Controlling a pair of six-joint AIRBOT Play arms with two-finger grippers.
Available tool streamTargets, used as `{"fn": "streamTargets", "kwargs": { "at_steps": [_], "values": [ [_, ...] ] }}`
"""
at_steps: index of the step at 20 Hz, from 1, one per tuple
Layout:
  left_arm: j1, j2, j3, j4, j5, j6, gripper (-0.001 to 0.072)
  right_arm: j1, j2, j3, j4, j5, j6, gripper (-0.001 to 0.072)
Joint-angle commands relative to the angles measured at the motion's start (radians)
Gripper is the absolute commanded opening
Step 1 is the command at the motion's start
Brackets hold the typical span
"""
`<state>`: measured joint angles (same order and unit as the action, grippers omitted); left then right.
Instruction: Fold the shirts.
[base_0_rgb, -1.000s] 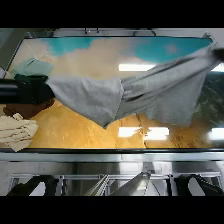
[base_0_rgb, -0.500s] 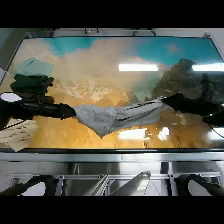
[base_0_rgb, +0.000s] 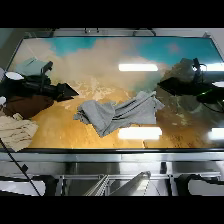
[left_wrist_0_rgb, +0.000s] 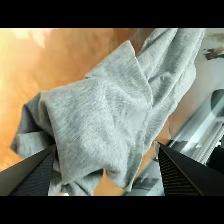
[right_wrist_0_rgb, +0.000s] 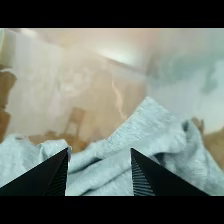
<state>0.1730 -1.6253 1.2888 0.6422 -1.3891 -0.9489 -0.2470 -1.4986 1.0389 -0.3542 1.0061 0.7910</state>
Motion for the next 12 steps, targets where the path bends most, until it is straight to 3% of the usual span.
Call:
{"fn": "streamTargets", "kwargs": {
  "at_steps": [1, 4, 7, 9, 12],
  "values": [
    [0.031, 0.004, 0.167, 0.114, -0.145, -0.171, 0.0718, -0.072, 0.003, 0.040, -0.208, 0.139, 0.102, 0.0440],
    [-0.031, 0.071, 0.108, 0.114, -0.158, -0.197, 0.0717, -0.091, 0.002, -0.085, -0.229, 0.179, 0.095, 0.0441],
    [-0.169, 0.109, -0.011, 0.123, -0.016, -0.196, 0.0701, -0.043, -0.012, -0.220, -0.228, 0.124, 0.077, 0.0441],
    [-0.270, 0.076, -0.055, 0.124, 0.064, -0.196, 0.0701, -0.001, -0.046, -0.238, -0.227, 0.106, 0.077, 0.0441],
    [-0.403, -0.047, -0.029, 0.126, 0.073, -0.206, 0.0701, 0.057, -0.101, -0.238, -0.193, 0.092, 0.077, 0.0440]
  ]
}}
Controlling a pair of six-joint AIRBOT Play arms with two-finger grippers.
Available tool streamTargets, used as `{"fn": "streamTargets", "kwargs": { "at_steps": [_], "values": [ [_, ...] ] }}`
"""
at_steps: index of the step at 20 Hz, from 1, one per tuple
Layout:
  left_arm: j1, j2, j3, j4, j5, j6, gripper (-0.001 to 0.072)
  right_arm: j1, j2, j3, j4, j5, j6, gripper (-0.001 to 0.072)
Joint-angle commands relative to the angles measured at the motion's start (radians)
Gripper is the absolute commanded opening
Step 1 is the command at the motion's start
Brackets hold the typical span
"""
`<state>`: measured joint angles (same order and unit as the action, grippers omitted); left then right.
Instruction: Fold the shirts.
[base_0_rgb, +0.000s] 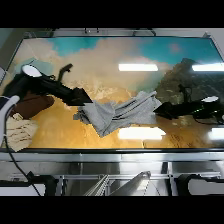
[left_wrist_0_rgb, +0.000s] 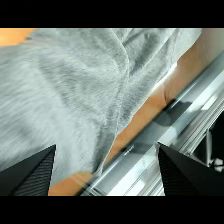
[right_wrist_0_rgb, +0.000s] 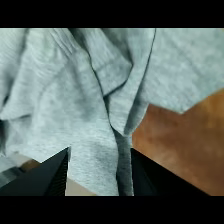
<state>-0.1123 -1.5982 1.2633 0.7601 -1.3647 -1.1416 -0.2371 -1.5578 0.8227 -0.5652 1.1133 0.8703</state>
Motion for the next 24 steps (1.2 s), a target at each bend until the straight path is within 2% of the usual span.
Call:
{"fn": "streamTargets", "kwargs": {
  "at_steps": [1, 4, 7, 9, 11, 12, 13, 14, 15, 18, 20, 22, 24],
  "values": [
    [-0.150, -0.116, 0.024, 0.008, 0.048, -0.014, 0.0701, 0.065, -0.056, -0.022, 0.027, -0.014, -0.003, 0.0439],
    [-0.218, -0.238, 0.136, 0.015, 0.008, -0.059, 0.0701, 0.103, -0.065, -0.021, 0.064, -0.002, -0.010, 0.0425],
    [-0.243, -0.322, 0.243, 0.103, -0.066, -0.131, 0.0701, 0.102, -0.065, -0.016, 0.129, 0.061, -0.058, 0.0097],
    [-0.252, -0.352, 0.289, 0.145, -0.090, -0.160, 0.0700, 0.102, -0.063, -0.014, 0.137, 0.074, -0.064, 0.0034],
    [-0.255, -0.369, 0.321, 0.146, -0.091, -0.162, 0.0698, 0.103, -0.063, -0.014, 0.150, 0.076, -0.068, 0.0019],
    [-0.263, -0.378, 0.336, 0.149, -0.092, -0.162, 0.0566, 0.103, -0.063, -0.014, 0.170, 0.085, -0.083, 0.0018],
    [-0.268, -0.386, 0.350, 0.161, -0.097, -0.161, 0.0359, 0.103, -0.063, -0.014, 0.200, 0.100, -0.098, 0.0018],
    [-0.274, -0.397, 0.366, 0.165, -0.109, -0.161, 0.0251, 0.103, -0.063, -0.014, 0.236, 0.113, -0.114, 0.0018],
    [-0.274, -0.402, 0.383, 0.164, -0.116, -0.158, 0.0030, 0.101, -0.063, -0.014, 0.274, 0.127, -0.128, 0.0018],
    [-0.267, -0.379, 0.472, 0.153, -0.150, -0.135, 0.0020, 0.101, -0.056, -0.013, 0.308, 0.137, -0.139, 0.0019],
    [-0.237, -0.343, 0.559, 0.155, -0.224, -0.130, 0.0021, 0.095, -0.048, -0.013, 0.308, 0.138, -0.139, 0.0018],
    [-0.174, -0.299, 0.605, 0.159, -0.293, -0.130, 0.0021, 0.084, -0.040, -0.013, 0.308, 0.137, -0.139, 0.0018],
    [-0.079, -0.223, 0.546, 0.157, -0.284, -0.127, 0.0021, 0.066, -0.038, -0.014, 0.308, 0.148, -0.139, 0.0018]
  ]
}}
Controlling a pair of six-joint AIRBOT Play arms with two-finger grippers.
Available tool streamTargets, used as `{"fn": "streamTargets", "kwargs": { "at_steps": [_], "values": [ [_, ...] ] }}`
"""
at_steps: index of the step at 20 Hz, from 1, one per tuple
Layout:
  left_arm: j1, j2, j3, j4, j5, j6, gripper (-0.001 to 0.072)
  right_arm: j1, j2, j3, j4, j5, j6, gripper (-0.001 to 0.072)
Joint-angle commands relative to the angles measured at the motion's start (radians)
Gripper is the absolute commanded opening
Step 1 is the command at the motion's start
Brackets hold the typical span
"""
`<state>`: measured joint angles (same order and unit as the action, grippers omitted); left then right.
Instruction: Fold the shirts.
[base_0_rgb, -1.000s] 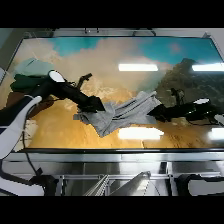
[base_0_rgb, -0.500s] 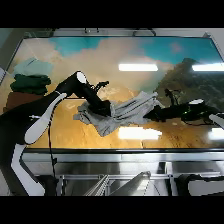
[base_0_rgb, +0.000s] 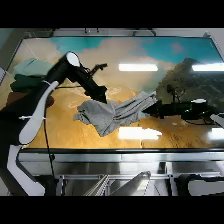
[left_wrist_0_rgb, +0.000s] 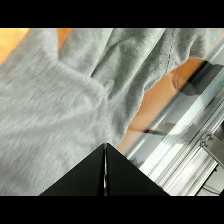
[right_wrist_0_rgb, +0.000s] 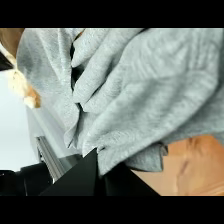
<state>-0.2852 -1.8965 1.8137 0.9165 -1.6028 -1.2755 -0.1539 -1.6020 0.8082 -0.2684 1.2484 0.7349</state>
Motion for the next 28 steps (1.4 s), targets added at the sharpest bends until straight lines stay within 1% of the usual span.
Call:
{"fn": "streamTargets", "kwargs": {
  "at_steps": [1, 3, 4, 5, 6, 7, 9, 11, 13, 14, 15, 16, 17, 18, 20, 22, 23, 25, 27, 28],
  "values": [
    [0.142, 0.117, -0.070, -0.001, -0.034, 0.006, 0.0021, -0.024, 0.006, 0.001, 0.010, 0.016, -0.004, 0.0018],
    [0.229, 0.215, -0.264, -0.002, -0.001, 0.006, 0.0021, -0.031, 0.006, 0.001, 0.009, 0.017, -0.006, 0.0018],
    [0.260, 0.259, -0.363, -0.002, 0.040, 0.006, 0.0105, -0.031, 0.006, 0.001, 0.011, 0.016, -0.006, 0.0018],
    [0.286, 0.296, -0.457, -0.002, 0.095, 0.007, 0.0384, -0.031, 0.006, 0.001, 0.012, 0.016, -0.006, 0.0018],
    [0.303, 0.317, -0.523, -0.002, 0.146, 0.014, 0.0583, -0.031, 0.006, 0.001, 0.012, 0.015, -0.006, 0.0018],
    [0.309, 0.327, -0.574, -0.001, 0.190, 0.020, 0.0669, -0.031, 0.006, 0.001, 0.012, 0.015, -0.006, 0.0018],
    [0.308, 0.312, -0.626, -0.001, 0.249, 0.021, 0.0670, -0.031, 0.006, 0.001, 0.013, 0.016, -0.006, 0.0018],
    [0.298, 0.269, -0.630, -0.005, 0.296, 0.021, 0.0670, -0.031, 0.006, 0.001, 0.021, 0.016, -0.006, 0.0018],
    [0.279, 0.210, -0.597, -0.042, 0.305, 0.030, 0.0667, -0.031, 0.006, 0.001, 0.019, 0.016, -0.006, 0.0018],
    [0.267, 0.180, -0.571, -0.076, 0.302, 0.039, 0.0621, -0.031, 0.006, 0.001, 0.019, 0.016, -0.006, 0.0018],
    [0.247, 0.146, -0.539, -0.110, 0.299, 0.055, 0.0540, -0.031, 0.006, 0.001, 0.019, 0.016, -0.006, 0.0018],
    [0.229, 0.118, -0.507, -0.133, 0.290, 0.068, 0.0417, -0.031, 0.006, 0.001, 0.019, 0.016, -0.006, 0.0019],
    [0.208, 0.090, -0.467, -0.133, 0.260, 0.076, 0.0093, -0.031, 0.006, 0.001, 0.019, 0.017, -0.006, 0.0018],
    [0.189, 0.072, -0.427, -0.133, 0.217, 0.086, 0.0010, -0.032, 0.008, 0.001, 0.020, 0.023, -0.006, 0.0018],
    [0.169, 0.088, -0.344, -0.133, 0.138, 0.085, 0.0009, -0.048, 0.031, 0.028, 0.024, 0.091, 0.005, 0.0018],
    [0.184, 0.151, -0.235, -0.133, 0.102, 0.065, 0.0010, -0.081, 0.096, 0.120, 0.054, 0.182, 0.050, 0.0017],
    [0.201, 0.194, -0.172, -0.134, 0.095, 0.049, 0.0010, -0.101, 0.146, 0.181, 0.113, 0.201, 0.051, 0.0018],
    [0.251, 0.298, -0.027, -0.133, 0.083, 0.016, 0.0011, -0.156, 0.272, 0.326, 0.351, 0.192, 0.031, 0.0018],
    [0.311, 0.411, 0.070, -0.133, 0.096, 0.008, 0.0011, -0.217, 0.380, 0.449, 0.555, 0.145, -0.037, 0.0017],
    [0.346, 0.477, 0.099, -0.133, 0.113, 0.005, 0.0011, -0.251, 0.440, 0.499, 0.607, 0.108, -0.064, 0.0017]
  ]
}}
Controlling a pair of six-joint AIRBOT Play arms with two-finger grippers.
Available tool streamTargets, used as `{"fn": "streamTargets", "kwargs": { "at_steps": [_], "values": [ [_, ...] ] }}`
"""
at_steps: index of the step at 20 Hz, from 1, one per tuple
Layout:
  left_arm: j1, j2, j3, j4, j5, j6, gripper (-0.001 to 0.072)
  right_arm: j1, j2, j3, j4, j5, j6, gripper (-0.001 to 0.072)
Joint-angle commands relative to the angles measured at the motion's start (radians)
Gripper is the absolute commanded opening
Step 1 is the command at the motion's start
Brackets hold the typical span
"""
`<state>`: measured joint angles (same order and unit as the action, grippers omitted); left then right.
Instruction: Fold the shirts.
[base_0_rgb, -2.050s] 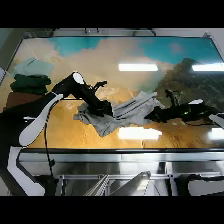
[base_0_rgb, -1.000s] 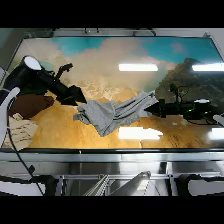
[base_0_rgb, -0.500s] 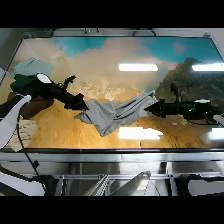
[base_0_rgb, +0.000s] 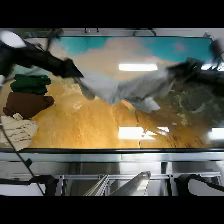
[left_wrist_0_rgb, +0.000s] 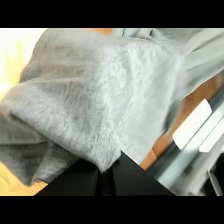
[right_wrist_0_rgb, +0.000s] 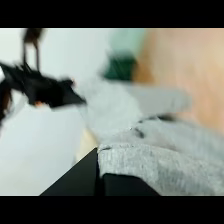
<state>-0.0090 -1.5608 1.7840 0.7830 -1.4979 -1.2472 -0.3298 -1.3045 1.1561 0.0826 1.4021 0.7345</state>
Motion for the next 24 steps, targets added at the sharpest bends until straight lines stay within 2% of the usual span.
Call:
{"fn": "streamTargets", "kwargs": {
  "at_steps": [1, 4, 7, 9, 11, 13, 16, 19, 23, 24],
  "values": [
    [0.099, 0.198, 0.146, 0.000, 0.014, -0.041, 0.0015, -0.106, 0.204, 0.185, 0.262, -0.080, -0.054, 0.0018],
    [0.118, 0.333, 0.138, -0.001, -0.033, -0.048, 0.0020, -0.122, 0.364, 0.202, 0.227, -0.093, -0.055, 0.0018],
    [0.037, 0.452, 0.066, -0.001, -0.028, -0.043, 0.0020, -0.111, 0.491, 0.202, 0.208, -0.132, -0.091, 0.0018],
    [-0.018, 0.537, 0.034, 0.003, 0.042, -0.040, 0.0020, -0.110, 0.568, 0.202, 0.138, -0.243, -0.136, 0.0017],
    [-0.042, 0.605, -0.029, 0.003, 0.145, -0.033, 0.0029, -0.082, 0.581, 0.201, -0.014, -0.323, -0.118, 0.0017],
    [-0.042, 0.606, -0.123, 0.005, 0.159, -0.033, 0.0029, -0.009, 0.509, 0.201, -0.116, -0.344, -0.090, 0.0017],
    [-0.042, 0.510, -0.301, 0.004, 0.156, -0.032, 0.0029, 0.127, 0.304, 0.201, -0.237, -0.373, -0.090, 0.0017],
    [-0.015, 0.330, -0.443, 0.003, 0.176, 0.008, 0.0029, 0.196, 0.046, 0.201, -0.320, -0.437, -0.084, 0.0018],
    [0.066, 0.024, -0.507, -0.016, 0.234, 0.065, 0.0030, 0.213, -0.328, 0.205, -0.317, -0.511, -0.080, 0.0018],
    [0.092, -0.052, -0.487, -0.050, 0.229, 0.079, 0.0041, 0.213, -0.402, 0.222, -0.314, -0.535, -0.084, 0.0052]
  ]
}}
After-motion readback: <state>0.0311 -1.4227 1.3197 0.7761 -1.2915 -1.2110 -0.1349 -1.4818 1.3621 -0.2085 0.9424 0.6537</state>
